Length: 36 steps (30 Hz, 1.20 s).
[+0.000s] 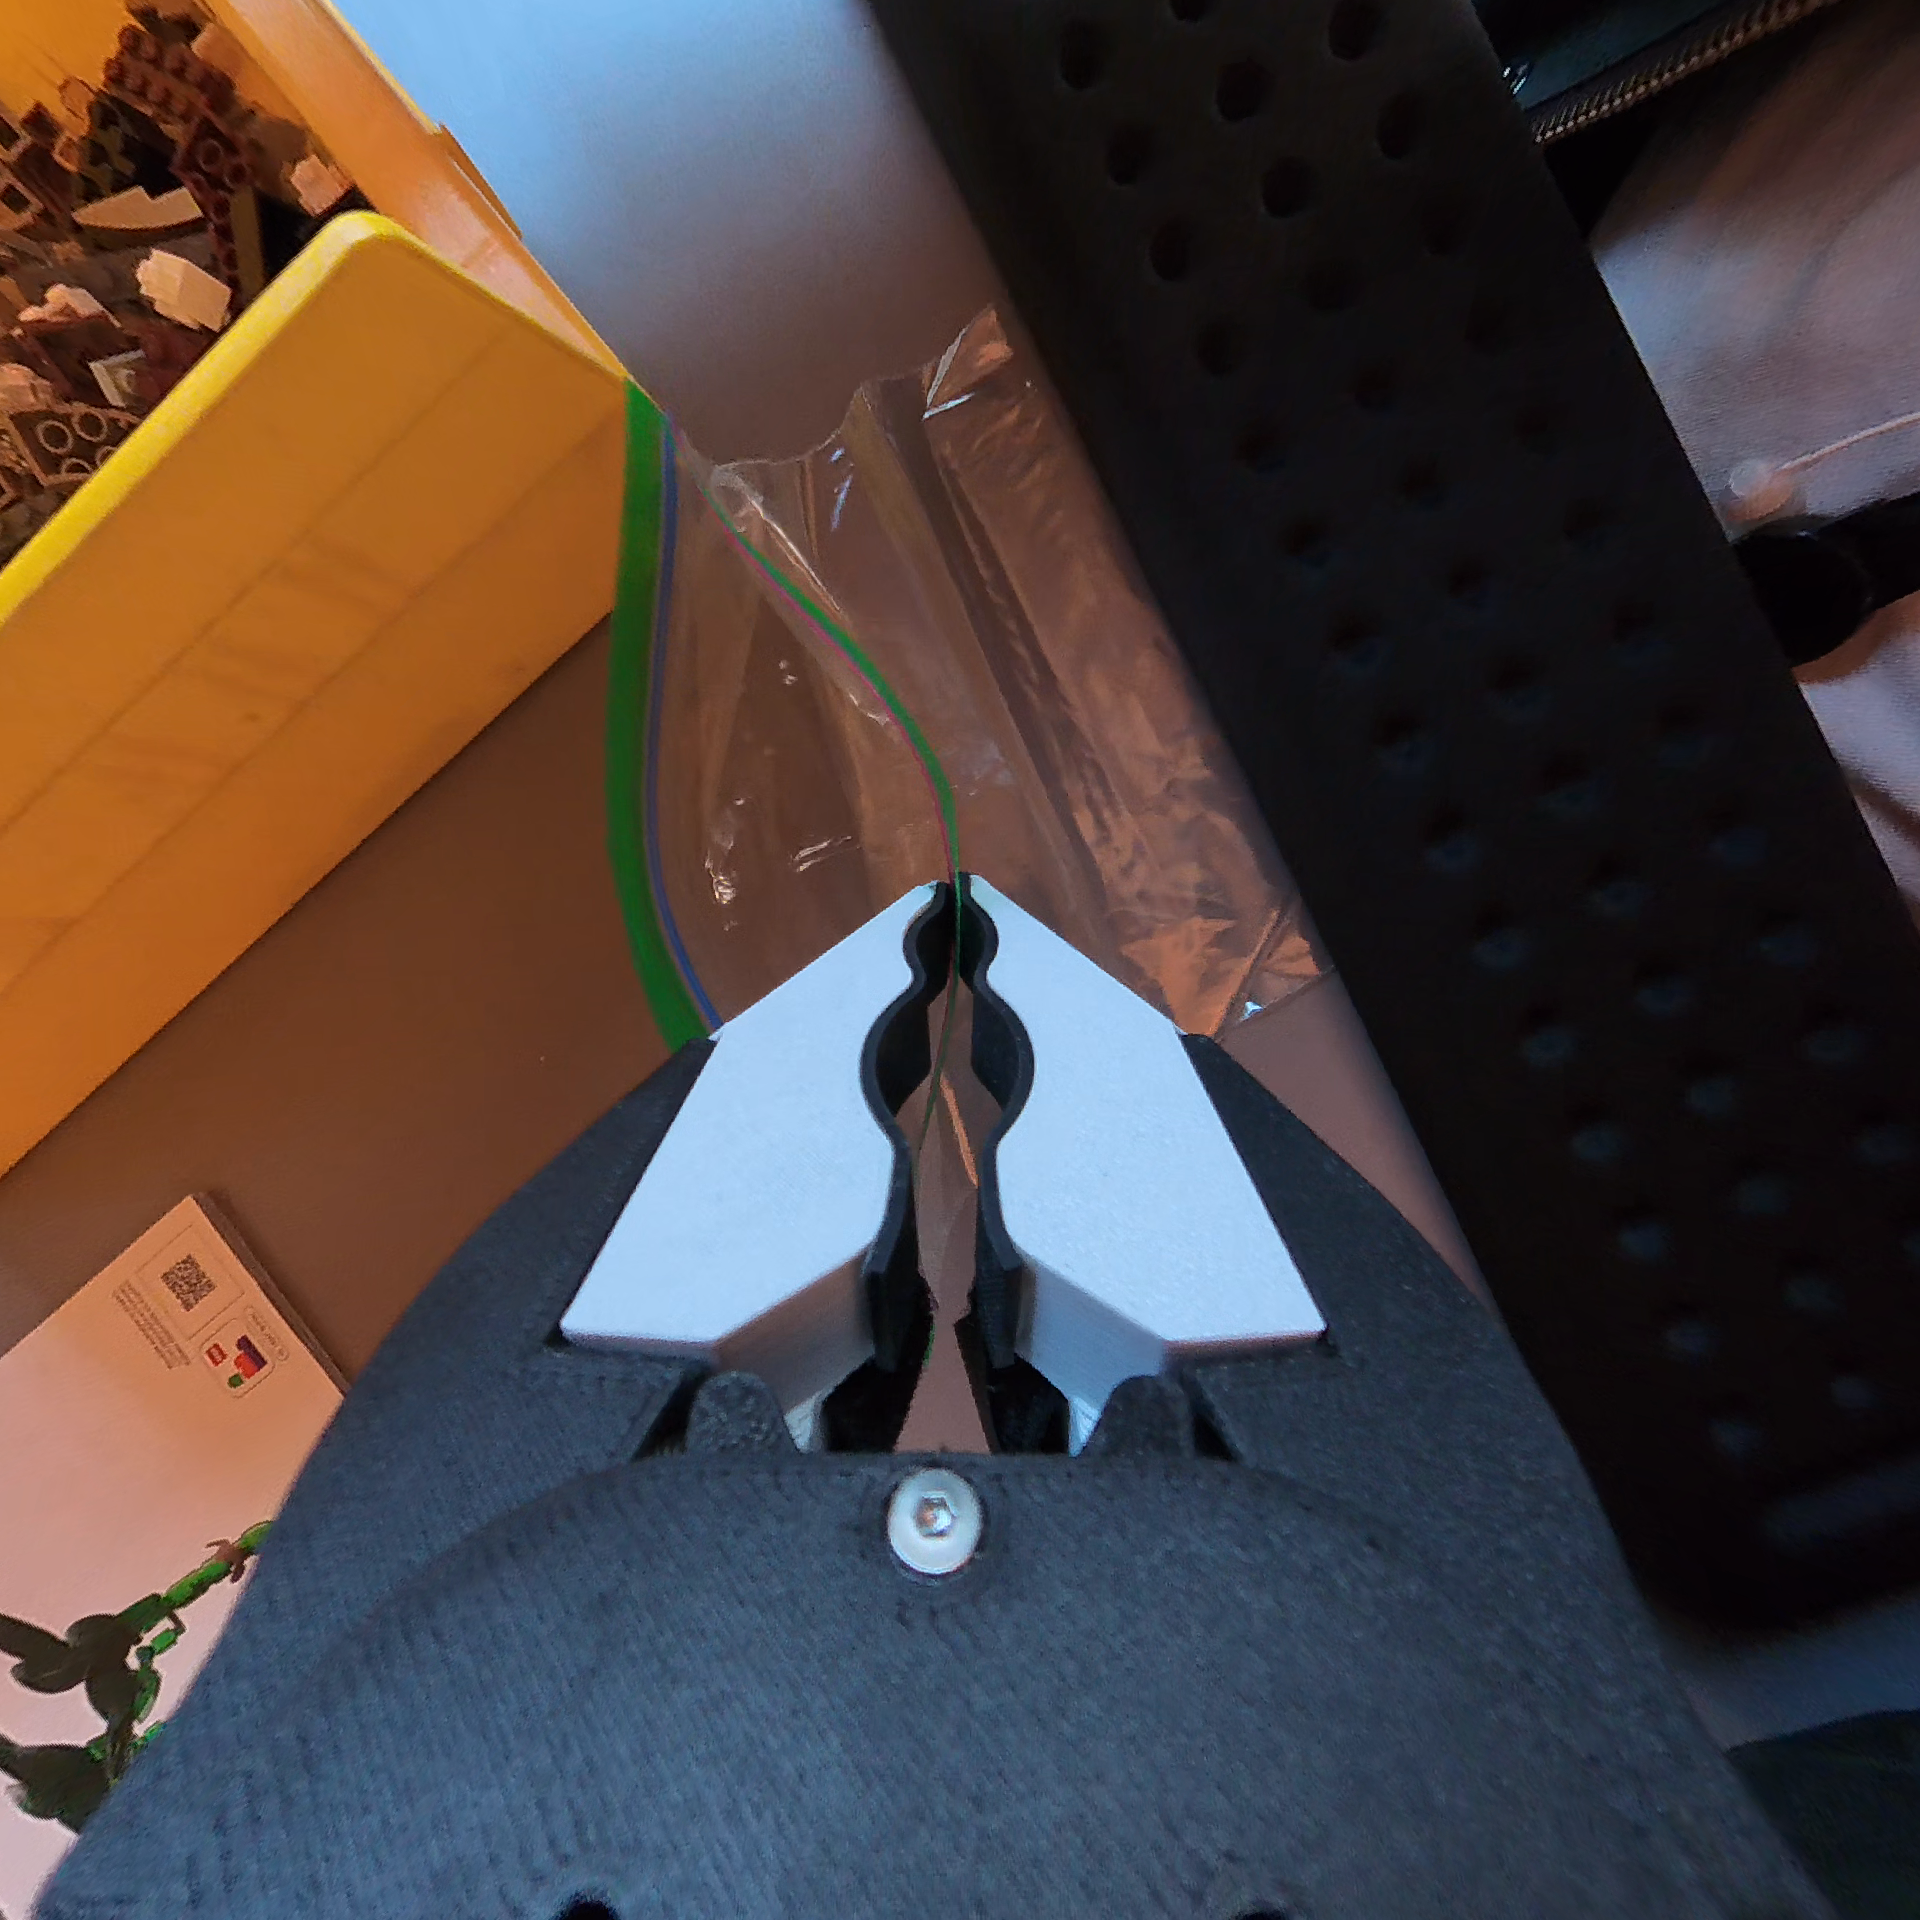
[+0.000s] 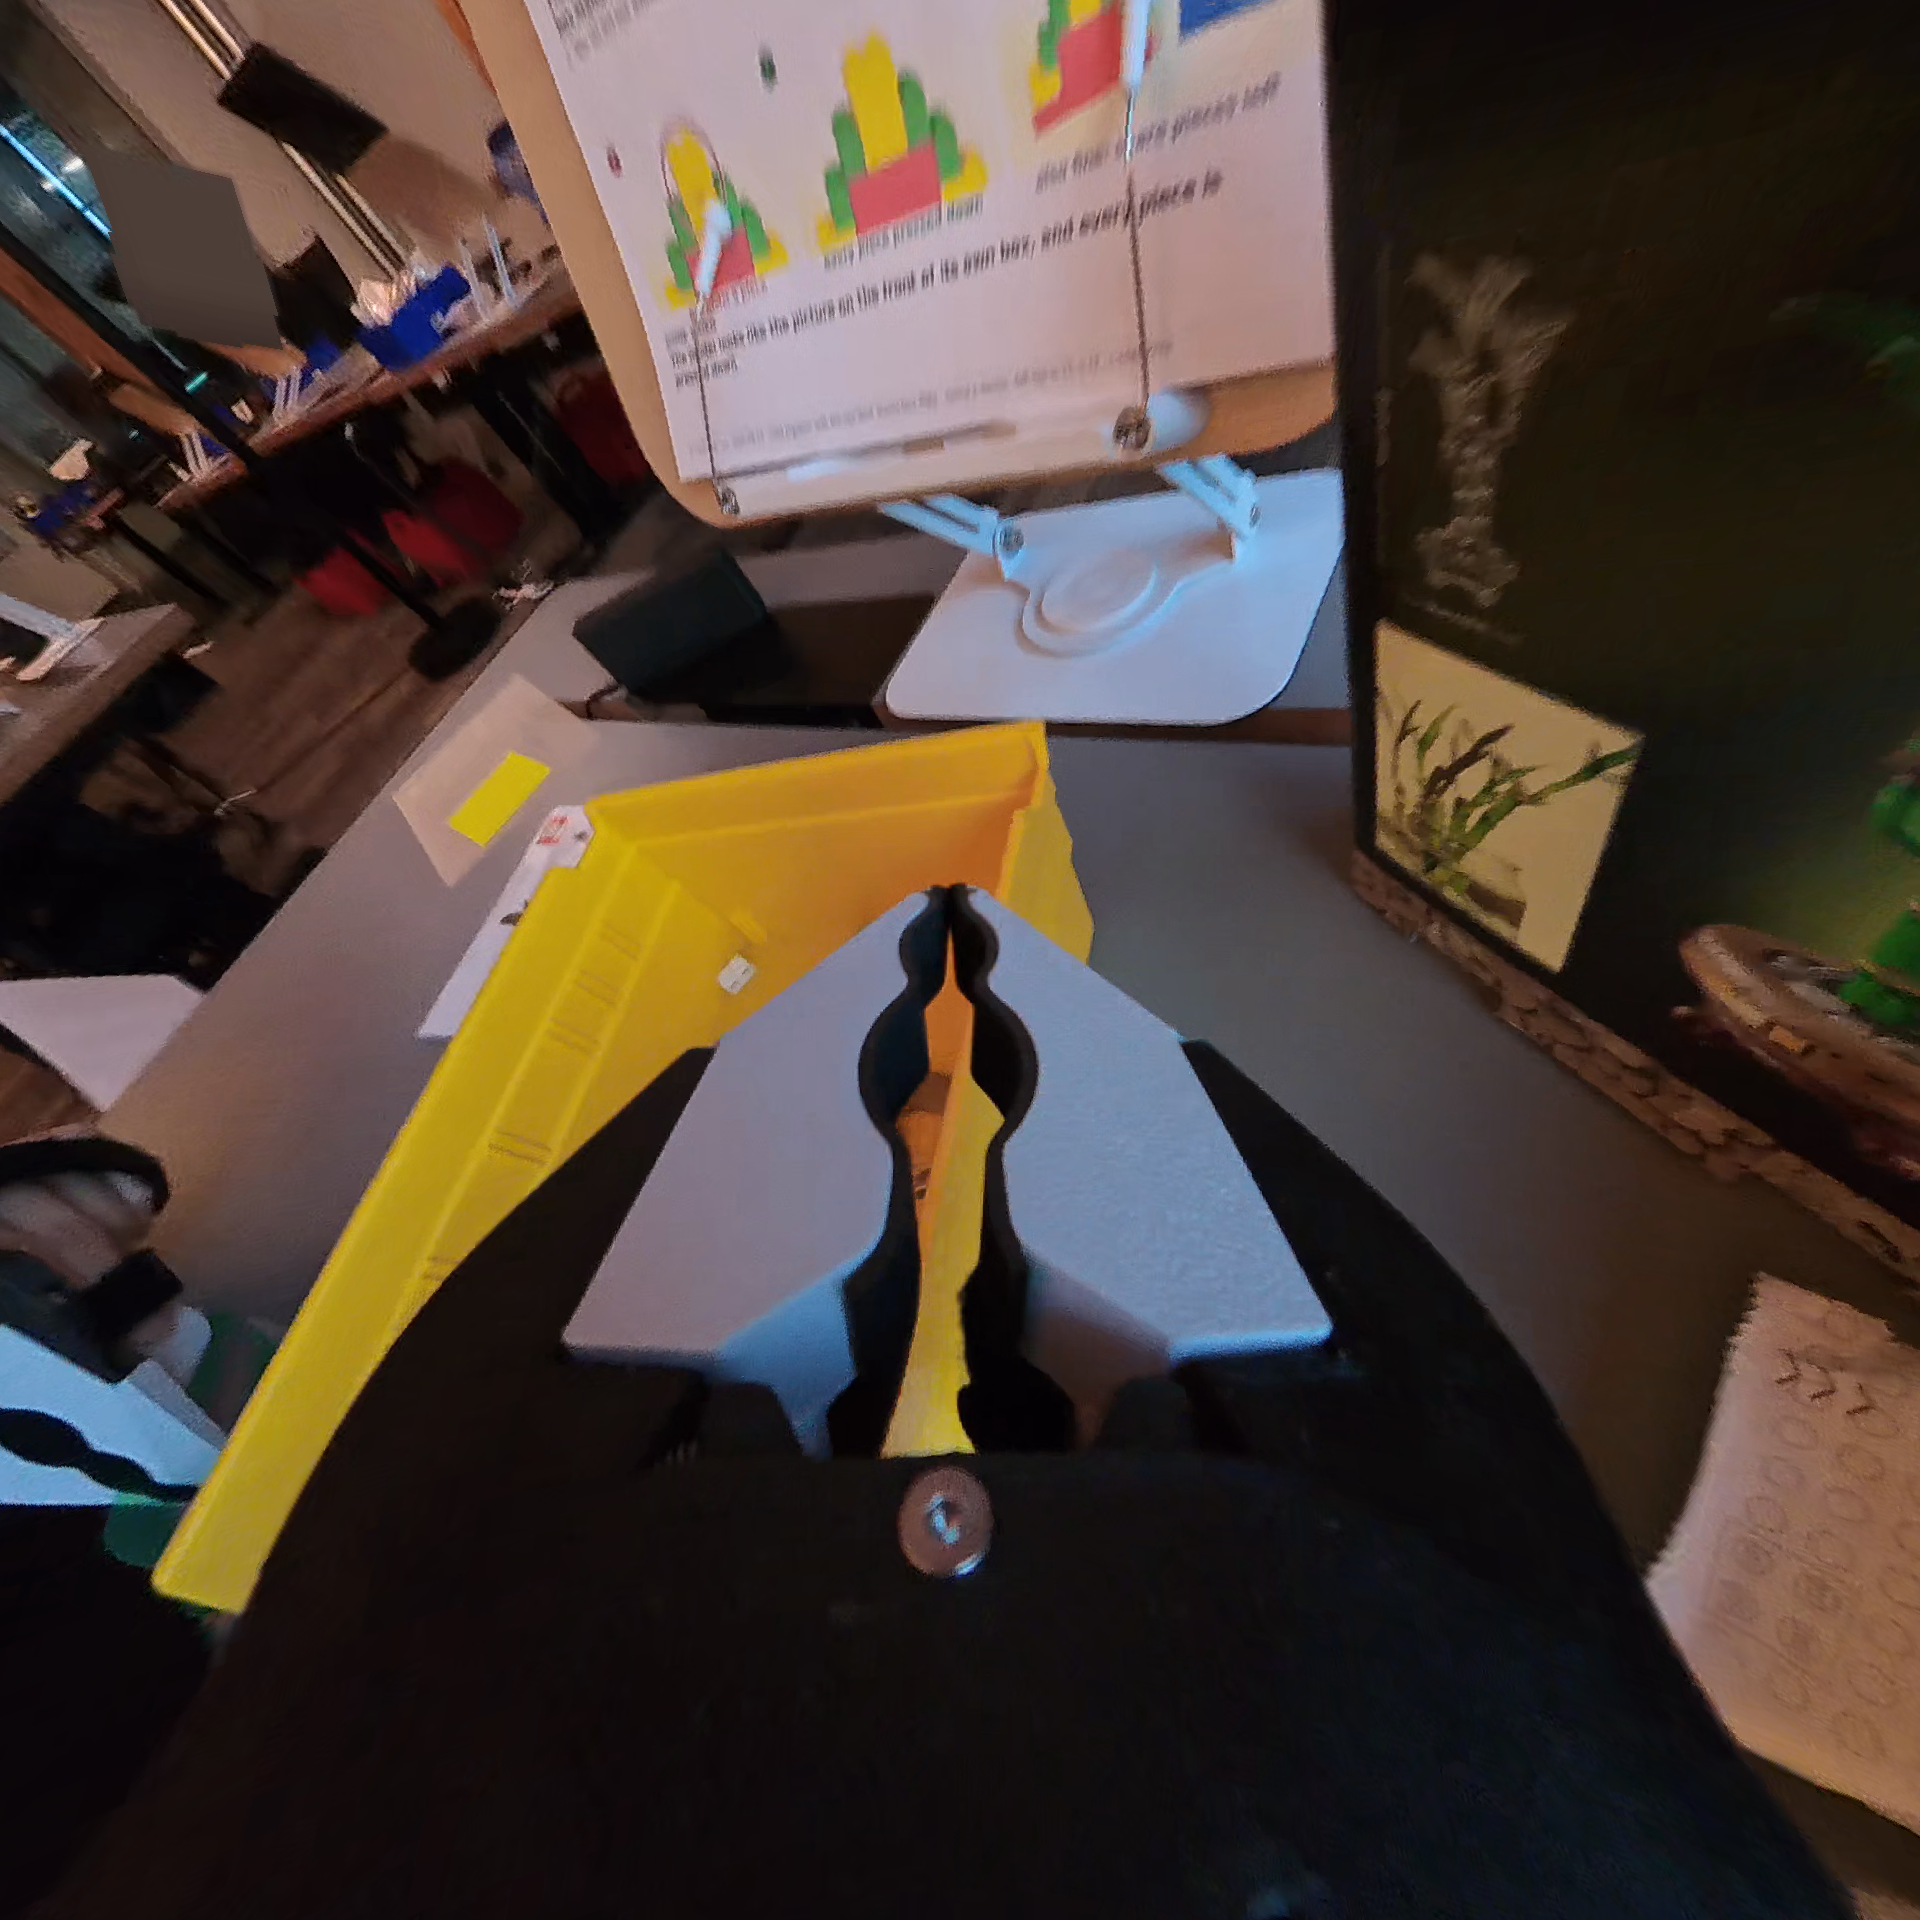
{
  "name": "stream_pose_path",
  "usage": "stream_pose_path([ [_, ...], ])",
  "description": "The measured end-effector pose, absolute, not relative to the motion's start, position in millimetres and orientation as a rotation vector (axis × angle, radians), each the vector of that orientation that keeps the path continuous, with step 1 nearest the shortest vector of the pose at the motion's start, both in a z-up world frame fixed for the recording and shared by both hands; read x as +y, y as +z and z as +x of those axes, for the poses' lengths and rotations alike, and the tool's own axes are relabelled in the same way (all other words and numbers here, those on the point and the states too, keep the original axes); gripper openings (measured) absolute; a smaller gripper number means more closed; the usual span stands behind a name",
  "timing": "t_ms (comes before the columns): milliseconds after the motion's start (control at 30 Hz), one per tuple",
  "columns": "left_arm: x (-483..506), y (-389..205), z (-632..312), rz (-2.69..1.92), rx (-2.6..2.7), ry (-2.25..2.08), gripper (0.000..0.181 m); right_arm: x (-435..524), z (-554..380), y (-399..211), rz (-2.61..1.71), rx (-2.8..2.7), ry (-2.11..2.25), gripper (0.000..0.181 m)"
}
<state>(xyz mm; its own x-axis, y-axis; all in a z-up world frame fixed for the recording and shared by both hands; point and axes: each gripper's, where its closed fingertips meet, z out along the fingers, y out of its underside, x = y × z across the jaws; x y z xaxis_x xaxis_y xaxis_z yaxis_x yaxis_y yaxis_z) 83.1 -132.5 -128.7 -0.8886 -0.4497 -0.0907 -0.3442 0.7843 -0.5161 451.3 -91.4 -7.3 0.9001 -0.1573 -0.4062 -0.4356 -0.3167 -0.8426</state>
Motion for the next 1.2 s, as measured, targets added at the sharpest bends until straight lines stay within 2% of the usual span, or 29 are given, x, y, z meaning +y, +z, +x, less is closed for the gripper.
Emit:
stream_pose_path([
  [233,-132,-132,83,-0.636,2.777,-0.733,0.0,-102,434,27,-1.82,0.177,0.098,0.0],
  [333,-132,-134,83,-0.637,2.784,-0.723,0.0,-95,416,13,-1.912,0.158,0.268,0.0],
  [467,-131,-135,83,-0.643,2.786,-0.718,0.0,-87,421,-33,-2.233,0.125,0.126,0.001],
  [533,-130,-135,83,-0.646,2.783,-0.716,0.0,-88,429,-59,-2.443,0.176,0.051,0.009],
  [700,-129,-135,83,-0.652,2.782,-0.714,0.0,-77,446,-78,-2.688,0.138,-0.168,0.03],
  [833,-129,-134,83,-0.65,2.779,-0.712,0.0,-69,440,-104,-2.861,0.228,-0.041,0.036],
  [1033,-128,-132,83,-0.647,2.774,-0.712,0.0,-61,447,-134,-2.957,0.315,-0.021,0.027],
  [1200,-126,-131,85,-0.655,2.765,-0.714,0.0,-65,430,-156,-3.074,0.298,0.152,0.002],
])
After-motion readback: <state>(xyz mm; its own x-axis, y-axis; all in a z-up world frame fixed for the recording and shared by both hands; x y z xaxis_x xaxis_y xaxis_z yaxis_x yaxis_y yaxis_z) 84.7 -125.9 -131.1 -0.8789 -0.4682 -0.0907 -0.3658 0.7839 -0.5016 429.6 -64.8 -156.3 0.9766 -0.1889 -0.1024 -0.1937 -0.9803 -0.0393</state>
